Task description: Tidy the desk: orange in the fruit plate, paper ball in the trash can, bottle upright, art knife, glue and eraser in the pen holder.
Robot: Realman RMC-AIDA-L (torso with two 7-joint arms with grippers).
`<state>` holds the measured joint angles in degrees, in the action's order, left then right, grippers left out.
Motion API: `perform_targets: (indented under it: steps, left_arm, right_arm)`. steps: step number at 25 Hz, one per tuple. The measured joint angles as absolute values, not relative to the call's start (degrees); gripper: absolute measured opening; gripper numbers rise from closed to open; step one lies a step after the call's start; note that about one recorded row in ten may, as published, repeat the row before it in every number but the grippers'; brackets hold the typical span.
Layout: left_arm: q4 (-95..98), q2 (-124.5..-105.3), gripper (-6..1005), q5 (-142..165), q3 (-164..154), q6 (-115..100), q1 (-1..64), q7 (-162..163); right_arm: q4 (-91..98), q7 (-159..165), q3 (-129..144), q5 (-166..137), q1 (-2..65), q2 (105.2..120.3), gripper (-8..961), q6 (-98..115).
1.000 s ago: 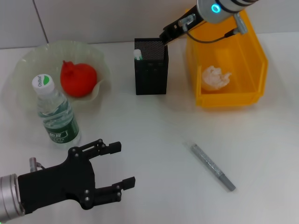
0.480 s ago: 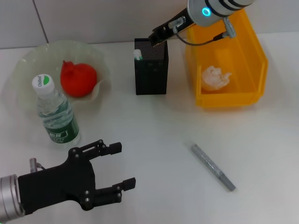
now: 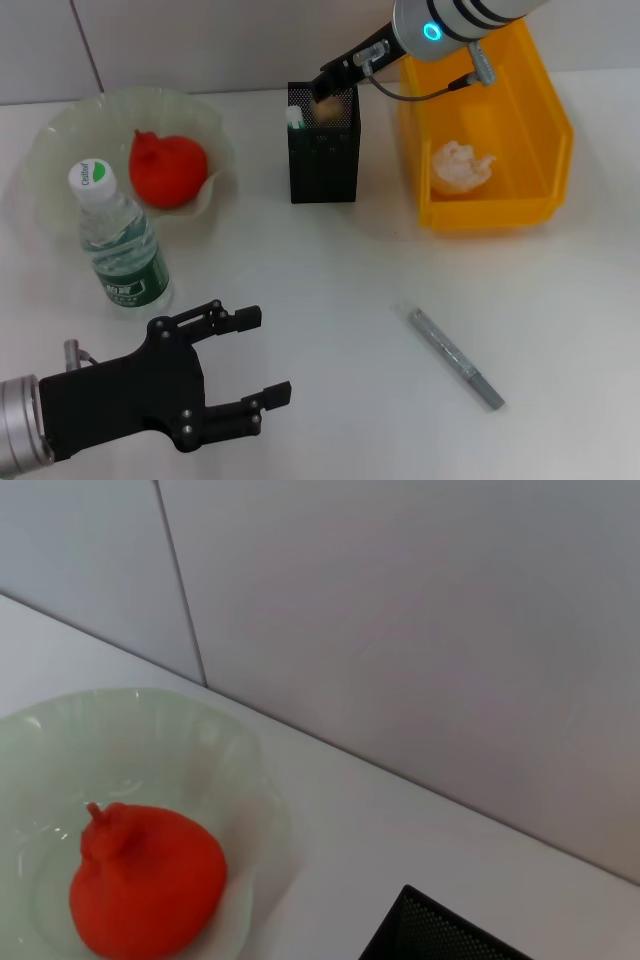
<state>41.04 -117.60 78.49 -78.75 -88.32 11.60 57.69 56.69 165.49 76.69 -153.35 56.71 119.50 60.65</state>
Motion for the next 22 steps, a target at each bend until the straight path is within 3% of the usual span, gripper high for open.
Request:
perform_targets:
  steps: [10, 22]
  left_arm:
    - [41.0, -117.55, 800, 78.5, -78.6, -88.4, 11.4, 57.5]
    - [41.0, -117.59, 800, 78.5, -78.3, -88.4, 11.6, 57.4]
  right_arm:
    - [63.4, 165.9, 75.8, -151.5, 54.1, 119.38, 589, 65.0]
    - [93.0, 169.1, 74.4, -151.2, 43.6, 119.48, 616, 94.9]
